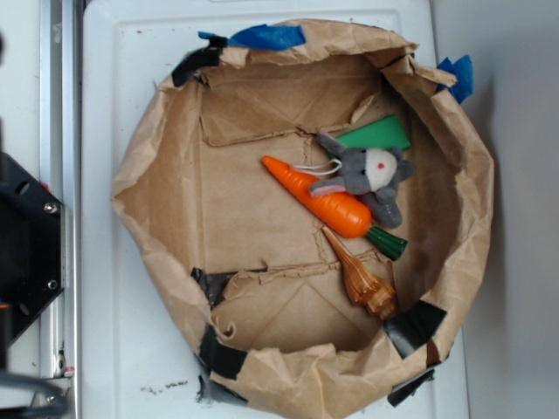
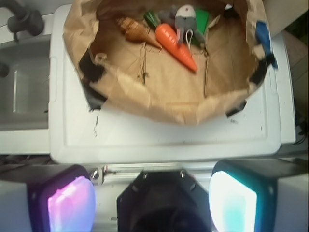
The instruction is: Grab the shell.
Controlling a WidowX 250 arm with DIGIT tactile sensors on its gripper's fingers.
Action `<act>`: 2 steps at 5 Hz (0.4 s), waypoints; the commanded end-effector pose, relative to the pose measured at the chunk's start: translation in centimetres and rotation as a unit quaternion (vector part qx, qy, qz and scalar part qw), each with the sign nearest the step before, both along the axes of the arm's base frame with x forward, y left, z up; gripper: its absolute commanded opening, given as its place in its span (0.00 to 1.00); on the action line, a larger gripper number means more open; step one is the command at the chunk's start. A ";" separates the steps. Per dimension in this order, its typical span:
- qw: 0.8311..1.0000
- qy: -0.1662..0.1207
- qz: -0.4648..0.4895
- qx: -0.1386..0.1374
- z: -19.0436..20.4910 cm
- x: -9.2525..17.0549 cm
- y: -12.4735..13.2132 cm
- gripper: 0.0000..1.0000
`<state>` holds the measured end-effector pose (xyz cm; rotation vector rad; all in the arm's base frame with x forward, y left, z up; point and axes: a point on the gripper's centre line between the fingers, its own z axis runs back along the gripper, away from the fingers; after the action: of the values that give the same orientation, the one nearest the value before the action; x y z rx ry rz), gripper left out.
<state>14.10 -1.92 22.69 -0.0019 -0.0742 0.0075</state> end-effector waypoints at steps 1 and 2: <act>0.995 -0.031 -0.096 -0.014 -0.4 0.1 -1.6 1.00; 0.992 -0.036 -0.118 -0.031 -1.1 1.0 -1.1 1.00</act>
<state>15.19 -2.95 20.99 -0.0665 -0.1212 -0.2438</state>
